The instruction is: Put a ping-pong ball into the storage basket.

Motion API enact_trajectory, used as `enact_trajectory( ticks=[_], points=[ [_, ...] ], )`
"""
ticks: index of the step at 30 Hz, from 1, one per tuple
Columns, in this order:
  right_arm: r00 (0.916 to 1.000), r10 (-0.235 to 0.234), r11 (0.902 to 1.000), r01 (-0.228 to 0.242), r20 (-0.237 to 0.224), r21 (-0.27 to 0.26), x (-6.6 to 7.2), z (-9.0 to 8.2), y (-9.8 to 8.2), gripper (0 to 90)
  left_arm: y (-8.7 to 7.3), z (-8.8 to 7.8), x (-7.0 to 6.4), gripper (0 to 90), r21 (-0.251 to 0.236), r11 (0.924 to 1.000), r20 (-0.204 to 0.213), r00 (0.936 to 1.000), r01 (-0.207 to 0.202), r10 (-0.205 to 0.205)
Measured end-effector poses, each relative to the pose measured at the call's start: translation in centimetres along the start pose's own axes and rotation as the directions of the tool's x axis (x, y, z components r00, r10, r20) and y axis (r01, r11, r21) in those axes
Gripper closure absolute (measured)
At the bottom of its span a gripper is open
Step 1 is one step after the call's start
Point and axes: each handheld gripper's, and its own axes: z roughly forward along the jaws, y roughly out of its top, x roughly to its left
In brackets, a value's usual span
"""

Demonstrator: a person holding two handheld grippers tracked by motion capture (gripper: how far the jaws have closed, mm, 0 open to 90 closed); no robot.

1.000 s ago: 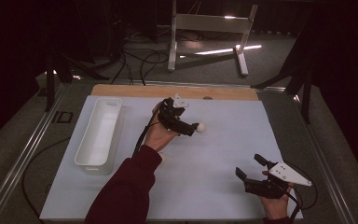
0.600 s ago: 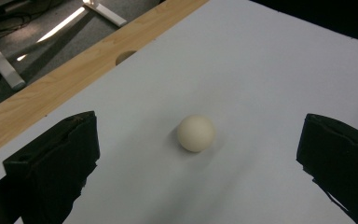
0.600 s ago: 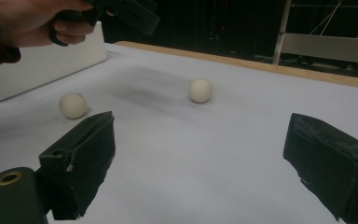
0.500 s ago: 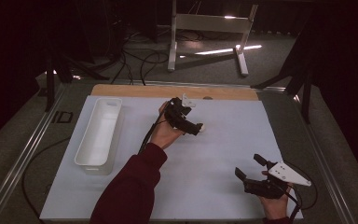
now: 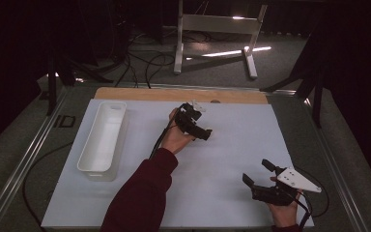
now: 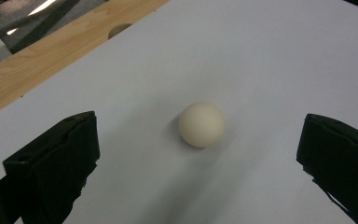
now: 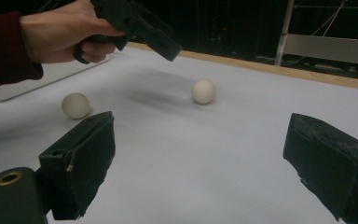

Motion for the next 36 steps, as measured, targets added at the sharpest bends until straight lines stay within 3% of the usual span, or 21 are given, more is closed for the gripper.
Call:
enact_trajectory(
  ticks=[5, 11, 21, 25, 30, 36],
  points=[
    [1.0000, 0.001, 1.0000, -0.001, 0.001, -0.003, 0.0, -0.1, 0.1, 8.9, 0.4, 1.1, -0.3, 0.0, 0.053, 0.9984, -0.009, 0.9998, -0.018, 0.019],
    [1.0000, -0.006, 1.0000, 0.006, 0.005, -0.003, 0.0, -0.1, 0.1, 8.8, 1.2, 2.0, -0.8, 0.0, 0.063, 0.9976, -0.017, 0.9994, -0.030, 0.031],
    [0.9999, -0.010, 0.9999, 0.010, 0.005, -0.009, 0.1, -0.1, 0.2, 8.9, 0.8, 3.7, -0.6, 0.0, 0.100, 0.9950, -0.013, 0.9999, 0.011, -0.010],
    [1.0000, -0.009, 0.9999, 0.009, 0.002, -0.008, 0.1, -0.1, 0.2, 8.9, 0.8, 4.4, -0.8, 0.0, 0.120, 0.9927, -0.020, 0.9998, 0.008, -0.006],
    [1.0000, -0.006, 0.9999, 0.006, 0.001, -0.010, 0.2, 0.0, 0.2, 8.8, 0.5, 4.9, -0.5, 0.0, 0.123, 0.9911, -0.036, 0.9982, 0.051, -0.047],
    [1.0000, -0.004, 0.9999, 0.004, 0.000, -0.010, 0.2, 0.0, 0.2, 8.9, 0.4, 5.5, -0.4, 0.1, 0.135, 0.9889, -0.033, 0.9978, 0.062, -0.058]
  ],
)
